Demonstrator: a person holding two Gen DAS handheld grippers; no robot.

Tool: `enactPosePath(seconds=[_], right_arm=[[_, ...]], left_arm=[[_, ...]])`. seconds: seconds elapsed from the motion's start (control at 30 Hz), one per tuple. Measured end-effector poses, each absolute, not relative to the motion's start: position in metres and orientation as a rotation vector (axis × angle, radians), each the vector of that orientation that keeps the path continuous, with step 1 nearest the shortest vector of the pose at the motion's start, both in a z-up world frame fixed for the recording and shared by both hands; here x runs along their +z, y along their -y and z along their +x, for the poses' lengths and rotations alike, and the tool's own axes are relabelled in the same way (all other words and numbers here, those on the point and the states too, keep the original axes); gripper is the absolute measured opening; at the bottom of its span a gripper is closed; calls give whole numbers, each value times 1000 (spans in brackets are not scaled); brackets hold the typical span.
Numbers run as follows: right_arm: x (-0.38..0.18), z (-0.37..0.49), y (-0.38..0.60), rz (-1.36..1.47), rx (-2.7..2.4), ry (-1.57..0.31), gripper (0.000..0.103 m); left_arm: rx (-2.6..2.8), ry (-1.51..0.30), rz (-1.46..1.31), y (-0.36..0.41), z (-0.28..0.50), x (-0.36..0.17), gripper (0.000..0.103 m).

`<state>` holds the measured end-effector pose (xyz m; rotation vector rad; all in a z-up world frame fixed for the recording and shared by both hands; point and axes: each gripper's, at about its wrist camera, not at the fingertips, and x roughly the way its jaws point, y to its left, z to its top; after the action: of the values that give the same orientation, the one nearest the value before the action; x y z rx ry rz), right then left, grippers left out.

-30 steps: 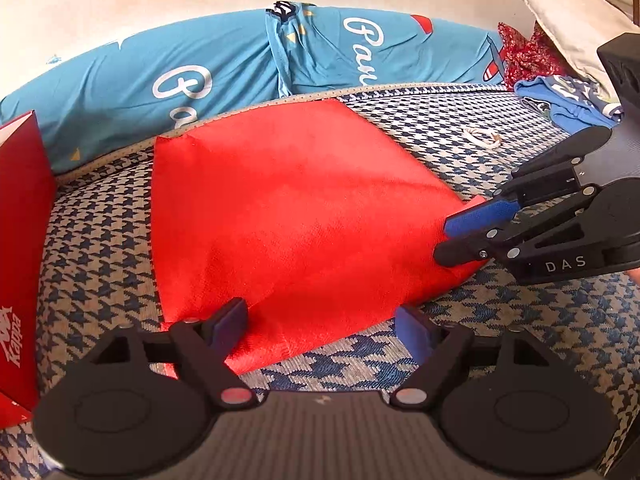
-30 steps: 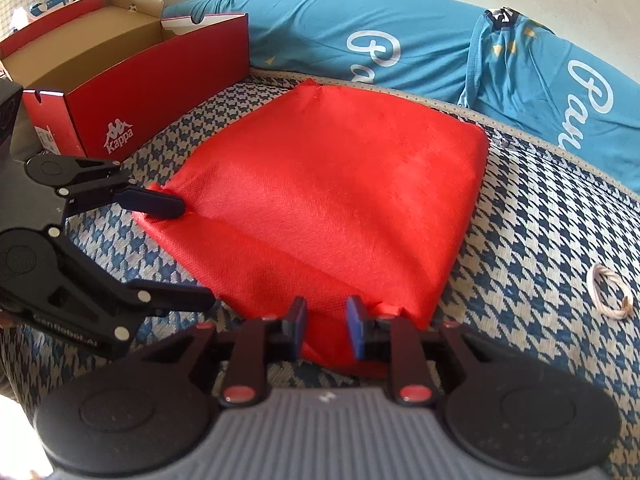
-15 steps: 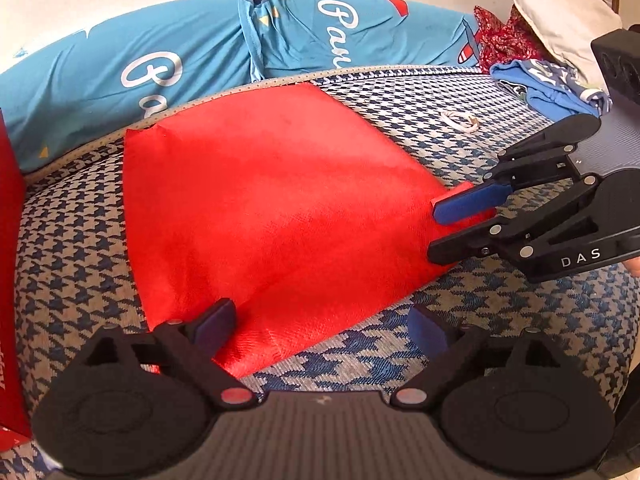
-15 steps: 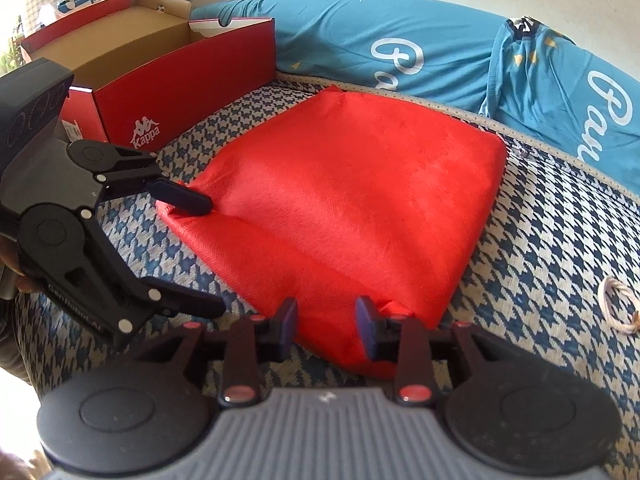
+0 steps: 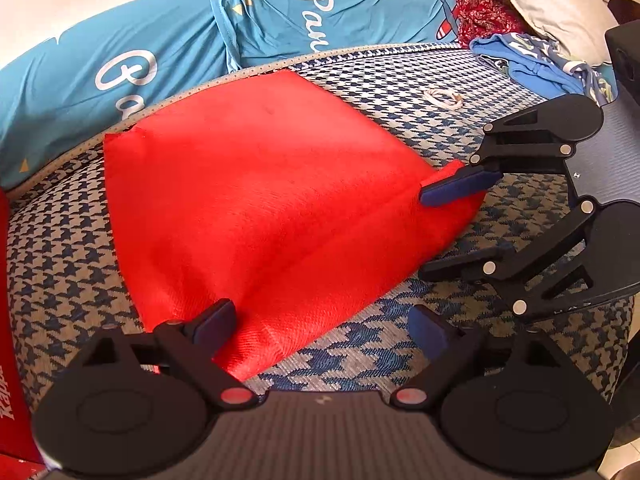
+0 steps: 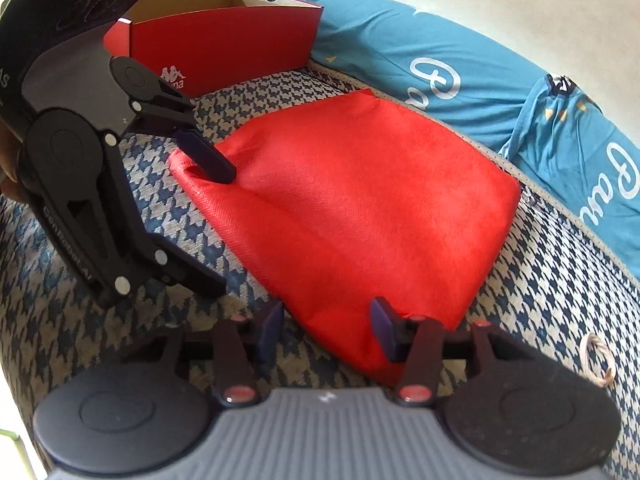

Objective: Fold shopping bag

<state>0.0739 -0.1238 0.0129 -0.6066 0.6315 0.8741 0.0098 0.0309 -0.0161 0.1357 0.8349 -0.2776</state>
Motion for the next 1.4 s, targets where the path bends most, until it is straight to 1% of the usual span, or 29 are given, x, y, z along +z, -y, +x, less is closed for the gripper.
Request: enactPosePath(seconds=[0.27,0.37,0.47,0.5,0.53,0.67,0.77,0.8,0.83,0.97,1.03,1.1,1.13,1.17,1.33,1.4], right_arm=[[26,110,133,-337,816,-832,40],[30,118,135,-278,791,-881,40],[32,123,136,-235,768,-919,40],[32,125,137,-223,765,-929,40],[32,127,137,-212,765,-936,40],[32,134,140,-167,764,-967,40],[31,139,142,-134,764,-989,40],[31,141,143,-122,764,-997,40],[31,142,143,-111,763,-1004,40],[30,149,146,-66,762,-1034,40],[32,147,144,-97,772,-1014,40],[35,141,143,-146,796,-961,42],[36,138,142,-176,809,-935,46],[38,134,140,-208,822,-911,49],[41,109,127,-456,875,-766,54],[39,101,124,-512,886,-725,55]], left_arm=[[-329,-849,148,-37,14,-14,92],[-355,-867,93,-48,19,-11,89],[-358,-875,64,-55,24,-9,80],[-347,-876,64,-58,25,-9,72],[-336,-873,80,-57,24,-8,68],[-326,-857,195,-47,19,-9,62],[-320,-845,247,-45,17,-7,52],[-322,-846,254,-47,17,-6,47],[-327,-848,259,-50,17,-6,45],[-336,-855,237,-56,21,-8,43],[-334,-871,190,-61,25,-8,42],[-331,-895,108,-70,30,-8,41],[-329,-908,53,-76,33,-8,41],[-331,-912,41,-77,34,-9,41],[-363,-948,-25,-87,42,-10,41],[-376,-959,-37,-90,44,-10,41]])
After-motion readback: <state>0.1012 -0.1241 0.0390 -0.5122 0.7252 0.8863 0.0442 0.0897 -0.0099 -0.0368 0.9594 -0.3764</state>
